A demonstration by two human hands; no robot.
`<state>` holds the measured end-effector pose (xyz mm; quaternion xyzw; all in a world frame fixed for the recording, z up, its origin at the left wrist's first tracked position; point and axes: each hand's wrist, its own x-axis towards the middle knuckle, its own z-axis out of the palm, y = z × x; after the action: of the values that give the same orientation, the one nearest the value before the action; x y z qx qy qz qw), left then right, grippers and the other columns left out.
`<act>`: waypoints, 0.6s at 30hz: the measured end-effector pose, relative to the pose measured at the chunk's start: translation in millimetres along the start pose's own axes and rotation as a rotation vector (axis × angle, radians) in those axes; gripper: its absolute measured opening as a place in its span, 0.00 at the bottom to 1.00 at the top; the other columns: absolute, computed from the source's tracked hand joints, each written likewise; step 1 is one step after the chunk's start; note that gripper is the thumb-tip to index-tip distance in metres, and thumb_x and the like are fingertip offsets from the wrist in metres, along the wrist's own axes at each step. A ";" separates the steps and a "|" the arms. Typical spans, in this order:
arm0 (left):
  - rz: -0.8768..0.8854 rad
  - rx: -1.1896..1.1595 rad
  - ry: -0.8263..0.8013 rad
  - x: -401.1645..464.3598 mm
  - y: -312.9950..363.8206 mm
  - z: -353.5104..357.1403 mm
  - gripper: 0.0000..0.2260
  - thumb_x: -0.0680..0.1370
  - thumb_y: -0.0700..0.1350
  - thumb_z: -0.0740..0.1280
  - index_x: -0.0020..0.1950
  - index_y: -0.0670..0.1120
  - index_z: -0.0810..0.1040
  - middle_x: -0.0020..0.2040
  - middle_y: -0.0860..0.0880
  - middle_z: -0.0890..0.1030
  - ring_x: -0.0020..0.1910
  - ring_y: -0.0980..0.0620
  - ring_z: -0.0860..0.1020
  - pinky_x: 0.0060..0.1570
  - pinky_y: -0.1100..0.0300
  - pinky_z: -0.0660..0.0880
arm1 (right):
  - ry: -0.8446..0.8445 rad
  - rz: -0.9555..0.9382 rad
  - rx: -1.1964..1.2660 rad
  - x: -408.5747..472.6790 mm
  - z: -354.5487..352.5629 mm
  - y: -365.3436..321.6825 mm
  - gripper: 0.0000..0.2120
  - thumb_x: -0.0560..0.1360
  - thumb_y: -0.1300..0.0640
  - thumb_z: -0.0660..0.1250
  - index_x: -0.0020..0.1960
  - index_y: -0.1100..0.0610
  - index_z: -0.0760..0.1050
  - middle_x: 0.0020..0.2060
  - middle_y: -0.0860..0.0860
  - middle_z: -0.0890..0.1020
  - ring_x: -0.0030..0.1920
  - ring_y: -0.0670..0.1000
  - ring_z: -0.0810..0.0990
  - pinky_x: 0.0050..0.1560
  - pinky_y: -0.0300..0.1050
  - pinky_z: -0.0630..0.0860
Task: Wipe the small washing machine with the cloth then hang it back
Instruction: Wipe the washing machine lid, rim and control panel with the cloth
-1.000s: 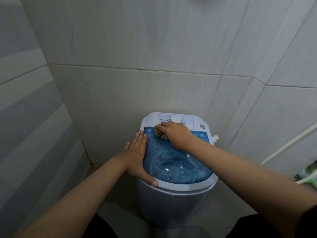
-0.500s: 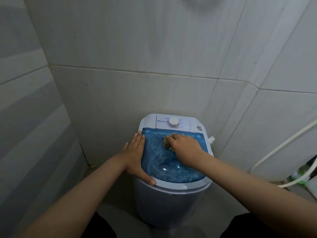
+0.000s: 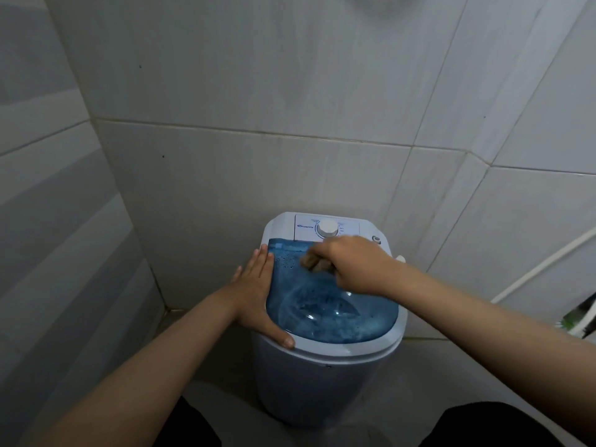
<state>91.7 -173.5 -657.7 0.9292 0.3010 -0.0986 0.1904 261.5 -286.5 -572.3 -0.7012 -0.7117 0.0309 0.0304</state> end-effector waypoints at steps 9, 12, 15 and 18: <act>-0.005 -0.021 0.011 0.0 -0.1 0.2 0.71 0.52 0.74 0.72 0.72 0.46 0.25 0.72 0.51 0.22 0.70 0.52 0.24 0.73 0.45 0.34 | 0.022 0.060 -0.177 100.7 43.3 4.5 0.22 0.76 0.65 0.60 0.68 0.52 0.67 0.63 0.54 0.73 0.61 0.58 0.73 0.43 0.48 0.69; 0.000 -0.021 0.011 1.1 -1.4 0.1 0.71 0.52 0.74 0.72 0.72 0.46 0.25 0.72 0.50 0.23 0.71 0.52 0.25 0.73 0.44 0.35 | 0.033 0.050 -0.259 92.8 58.5 1.0 0.24 0.76 0.64 0.61 0.70 0.57 0.62 0.66 0.56 0.70 0.63 0.60 0.69 0.55 0.52 0.72; -0.004 -0.020 0.014 1.4 -1.5 0.5 0.71 0.52 0.74 0.72 0.73 0.45 0.27 0.73 0.49 0.24 0.71 0.51 0.25 0.73 0.44 0.35 | 0.043 -0.004 -0.210 64.9 61.5 -1.7 0.26 0.75 0.65 0.61 0.72 0.56 0.60 0.70 0.56 0.67 0.66 0.60 0.67 0.57 0.55 0.73; -0.009 -0.006 0.005 1.8 -2.0 1.2 0.71 0.52 0.75 0.71 0.73 0.44 0.27 0.72 0.49 0.23 0.71 0.51 0.24 0.73 0.46 0.34 | -0.042 -0.044 -0.163 30.0 58.9 -5.9 0.27 0.77 0.64 0.60 0.74 0.54 0.58 0.75 0.54 0.61 0.74 0.61 0.59 0.66 0.55 0.68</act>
<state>91.9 -171.6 -660.0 0.9275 0.3060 -0.0964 0.1919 250.1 -256.6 -630.4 -0.6849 -0.7274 -0.0132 -0.0409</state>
